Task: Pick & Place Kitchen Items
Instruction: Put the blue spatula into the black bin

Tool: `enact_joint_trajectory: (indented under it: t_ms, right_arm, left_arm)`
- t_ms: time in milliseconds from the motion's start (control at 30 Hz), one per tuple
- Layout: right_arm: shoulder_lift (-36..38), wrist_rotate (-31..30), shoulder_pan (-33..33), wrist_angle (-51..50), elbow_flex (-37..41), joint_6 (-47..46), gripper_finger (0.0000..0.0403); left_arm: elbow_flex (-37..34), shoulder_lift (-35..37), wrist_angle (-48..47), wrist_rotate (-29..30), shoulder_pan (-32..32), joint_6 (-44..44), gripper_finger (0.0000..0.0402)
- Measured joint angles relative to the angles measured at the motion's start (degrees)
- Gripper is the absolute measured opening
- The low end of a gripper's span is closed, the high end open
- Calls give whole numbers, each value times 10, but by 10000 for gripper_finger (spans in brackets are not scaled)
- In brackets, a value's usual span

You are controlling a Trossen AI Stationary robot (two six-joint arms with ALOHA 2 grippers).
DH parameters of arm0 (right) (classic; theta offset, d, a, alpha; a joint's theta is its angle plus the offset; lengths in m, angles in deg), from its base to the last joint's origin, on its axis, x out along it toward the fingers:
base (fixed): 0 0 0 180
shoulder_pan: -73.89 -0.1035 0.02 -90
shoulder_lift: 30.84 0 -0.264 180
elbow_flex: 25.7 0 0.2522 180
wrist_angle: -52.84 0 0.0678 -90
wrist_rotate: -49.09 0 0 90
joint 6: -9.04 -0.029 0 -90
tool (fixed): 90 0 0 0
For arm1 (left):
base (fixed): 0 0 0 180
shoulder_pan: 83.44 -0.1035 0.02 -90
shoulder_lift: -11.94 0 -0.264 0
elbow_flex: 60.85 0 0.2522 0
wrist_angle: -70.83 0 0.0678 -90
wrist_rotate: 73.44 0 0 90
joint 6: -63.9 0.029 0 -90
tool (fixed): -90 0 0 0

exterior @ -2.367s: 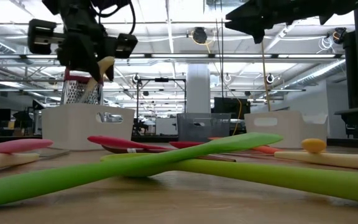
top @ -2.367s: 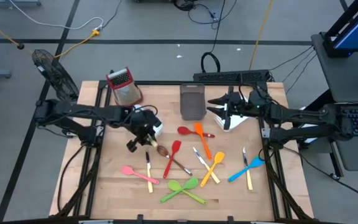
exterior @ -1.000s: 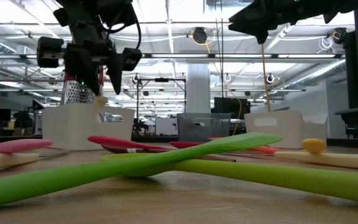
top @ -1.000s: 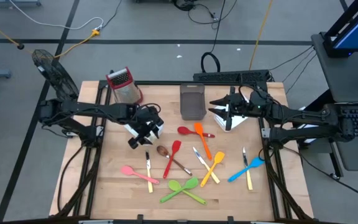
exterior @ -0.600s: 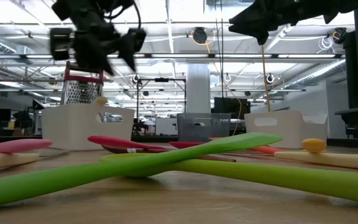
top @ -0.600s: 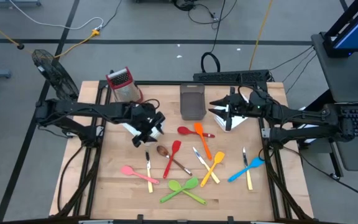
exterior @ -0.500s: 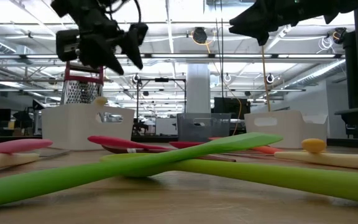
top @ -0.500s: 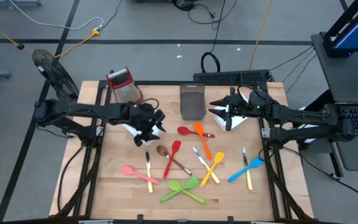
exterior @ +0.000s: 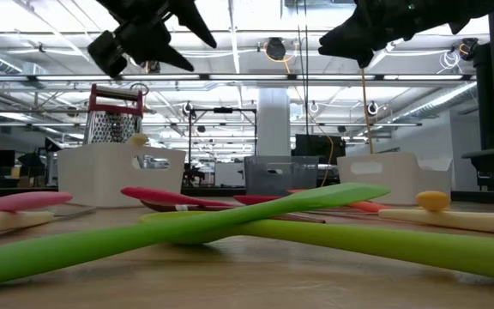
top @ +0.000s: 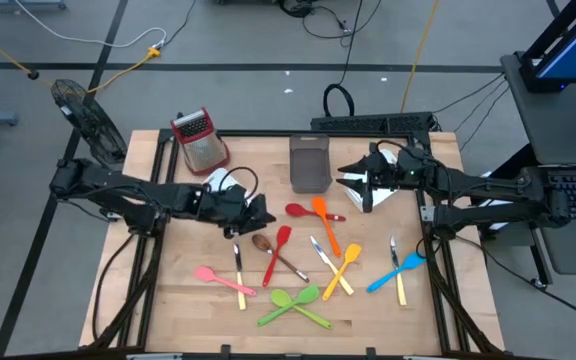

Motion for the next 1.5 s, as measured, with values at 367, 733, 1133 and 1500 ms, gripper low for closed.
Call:
enact_joint_trajectory:
  t_ms: [367,733,1133,1500]
  right_arm:
    - [0,1,-1,-98,0,-11,139]
    - [0,0,-1,-237,0,-103,139]
    - [-13,44,-117,-179,0,-142,139]
    - [-93,45,-212,-183,1,28,139]
  left_arm:
    - [0,0,-27,159,36,207,207]
    - [0,0,-29,123,36,410,207]
    - [0,33,-89,97,37,486,207]
    - [0,45,-99,111,38,491,207]
